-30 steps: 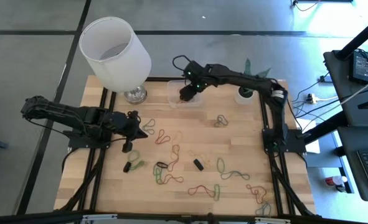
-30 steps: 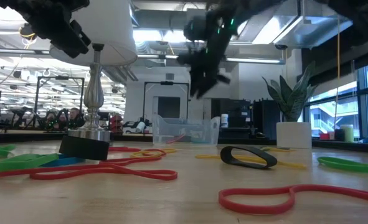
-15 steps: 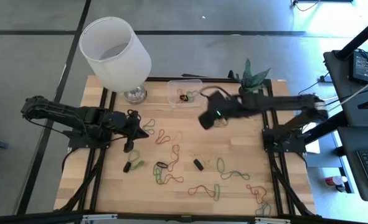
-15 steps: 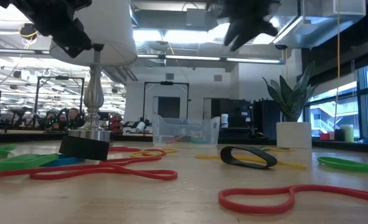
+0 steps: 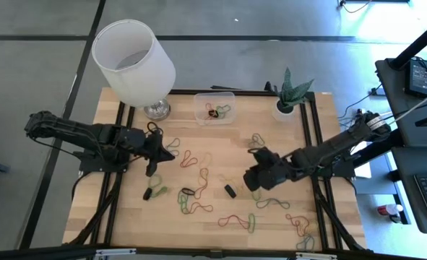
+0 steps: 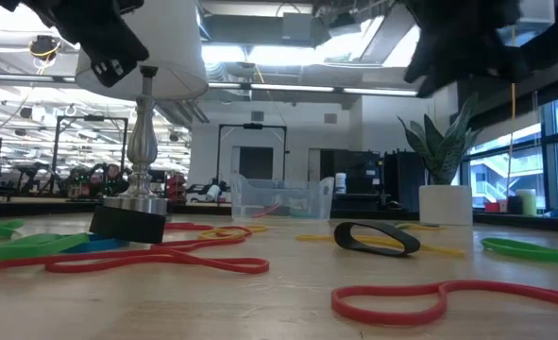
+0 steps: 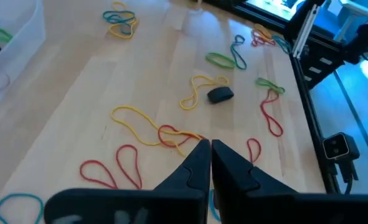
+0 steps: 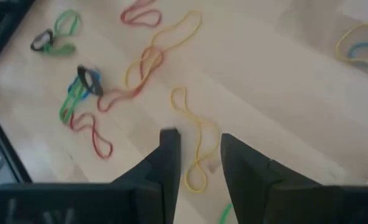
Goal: Pick and place rubber bands into bin
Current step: Put the middle black rubber band into the transparent bin
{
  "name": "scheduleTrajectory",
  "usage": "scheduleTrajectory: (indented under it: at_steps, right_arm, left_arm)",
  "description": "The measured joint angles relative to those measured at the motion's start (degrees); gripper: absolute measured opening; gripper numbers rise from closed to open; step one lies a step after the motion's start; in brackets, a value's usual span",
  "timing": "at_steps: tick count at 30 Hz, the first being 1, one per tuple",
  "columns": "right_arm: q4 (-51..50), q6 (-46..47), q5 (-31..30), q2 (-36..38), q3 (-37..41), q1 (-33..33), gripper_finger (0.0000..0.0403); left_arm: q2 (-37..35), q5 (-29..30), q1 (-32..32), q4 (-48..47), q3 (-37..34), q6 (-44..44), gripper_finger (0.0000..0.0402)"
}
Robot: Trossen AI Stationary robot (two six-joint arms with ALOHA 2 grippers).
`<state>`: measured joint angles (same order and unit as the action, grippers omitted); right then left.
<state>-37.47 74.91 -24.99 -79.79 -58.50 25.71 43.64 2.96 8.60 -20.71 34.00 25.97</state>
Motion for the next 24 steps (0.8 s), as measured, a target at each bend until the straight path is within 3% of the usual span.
scheduleTrajectory:
  at_steps: [5, 12, 24]
  right_arm:
    - [1.76, -0.47, -0.11, 0.0, 1.66, 1.79, 0.0117]
    - [1.76, -6.46, -0.02, 0.24, 1.66, 3.29, 0.0117]
    - [1.07, -16.38, 0.2, 0.22, 1.66, 7.35, 0.0117]
  left_arm:
    - [0.02, 2.44, 0.0, 0.78, 0.0, 2.08, 0.0009]
    - [0.02, 6.42, 0.0, 5.6, 0.0, 16.08, 0.0009]
    - [0.37, 14.57, -0.08, 12.47, 0.02, 16.32, 0.0004]
